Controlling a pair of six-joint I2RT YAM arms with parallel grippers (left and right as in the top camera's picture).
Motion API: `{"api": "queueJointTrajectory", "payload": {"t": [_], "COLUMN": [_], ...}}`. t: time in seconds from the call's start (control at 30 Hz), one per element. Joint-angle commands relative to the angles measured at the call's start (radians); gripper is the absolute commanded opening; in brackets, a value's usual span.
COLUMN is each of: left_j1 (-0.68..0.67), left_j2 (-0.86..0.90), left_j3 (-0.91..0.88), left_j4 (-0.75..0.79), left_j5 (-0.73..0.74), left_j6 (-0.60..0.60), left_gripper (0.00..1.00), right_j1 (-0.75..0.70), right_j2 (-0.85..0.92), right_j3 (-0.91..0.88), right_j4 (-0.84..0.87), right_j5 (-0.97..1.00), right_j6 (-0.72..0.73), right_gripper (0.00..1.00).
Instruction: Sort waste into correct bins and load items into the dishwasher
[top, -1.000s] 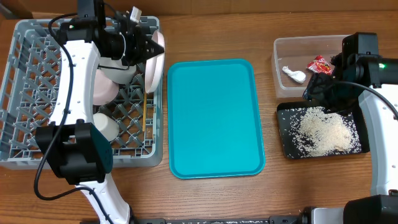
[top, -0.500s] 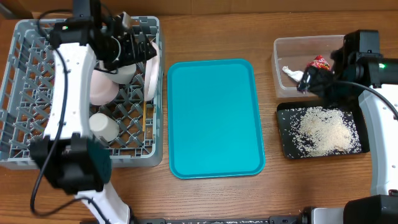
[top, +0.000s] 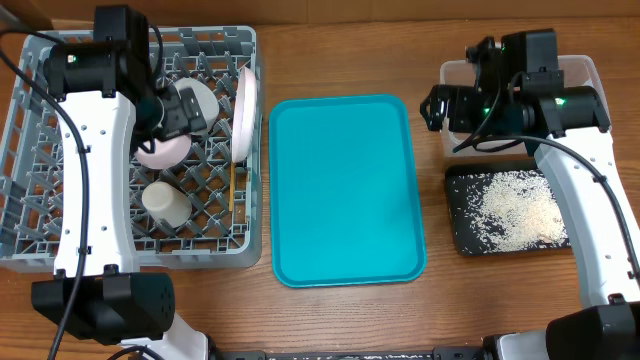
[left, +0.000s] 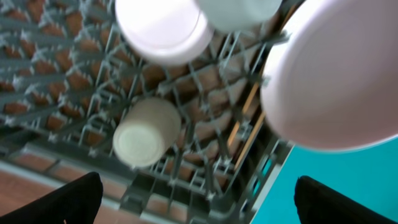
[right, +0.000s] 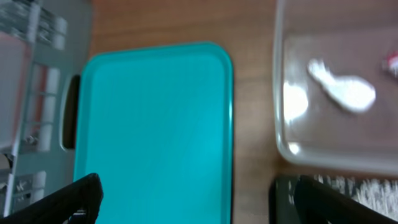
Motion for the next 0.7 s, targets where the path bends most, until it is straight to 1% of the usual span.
{"api": "queueJointTrajectory", "payload": {"t": [0.0, 0.07, 0.13, 0.2, 0.27, 0.3, 0.37, 0.4, 0.47, 0.5, 0.53, 0.63, 0.67], "left_j1": [-0.004, -0.019, -0.034, -0.049, -0.057, -0.056, -0.056, -0.056, -0.056, -0.056, -0.056, -0.055, -0.055], "left_j2": [-0.004, -0.045, -0.088, -0.163, -0.285, -0.378, -0.492, -0.577, -0.681, -0.752, -0.826, -1.006, -1.034], "left_j3": [0.003, -0.023, -0.053, -0.116, -0.230, -0.326, -0.451, -0.541, -0.645, -0.712, -0.780, -0.919, -0.938], "left_j4": [-0.044, -0.043, -0.025, 0.023, 0.102, 0.168, 0.253, 0.309, 0.377, 0.421, 0.465, 0.531, 0.530], "left_j5": [0.018, 0.031, 0.032, 0.032, 0.034, 0.055, 0.074, 0.075, 0.099, 0.127, 0.145, 0.125, 0.121], "left_j6": [0.069, 0.116, 0.137, 0.152, 0.160, 0.182, 0.207, 0.227, 0.274, 0.311, 0.323, 0.277, 0.278], "left_gripper": [1.00, 1.00, 1.00, 1.00, 1.00, 1.00, 1.00, 1.00, 1.00, 1.00, 1.00, 1.00, 1.00], "right_j1": [-0.018, -0.035, -0.049, -0.064, -0.081, -0.089, -0.090, -0.090, -0.090, -0.090, -0.090, -0.090, -0.090], "right_j2": [0.000, -0.002, -0.003, -0.016, -0.050, -0.087, -0.162, -0.215, -0.309, -0.356, -0.428, -0.560, -0.579], "right_j3": [0.022, 0.022, 0.019, 0.002, -0.038, -0.080, -0.162, -0.214, -0.307, -0.353, -0.423, -0.536, -0.550], "right_j4": [-0.049, -0.092, -0.110, -0.103, -0.071, -0.039, 0.029, 0.069, 0.142, 0.176, 0.226, 0.261, 0.254], "right_j5": [0.072, 0.079, 0.079, 0.079, 0.079, 0.085, 0.098, 0.105, 0.113, 0.113, 0.129, 0.214, 0.238], "right_j6": [0.056, 0.056, 0.056, 0.056, 0.068, 0.068, 0.067, 0.067, 0.062, 0.054, 0.051, 0.051, 0.051], "right_gripper": [1.00, 1.00, 1.00, 1.00, 1.00, 1.00, 1.00, 1.00, 1.00, 1.00, 1.00, 1.00, 1.00]}}
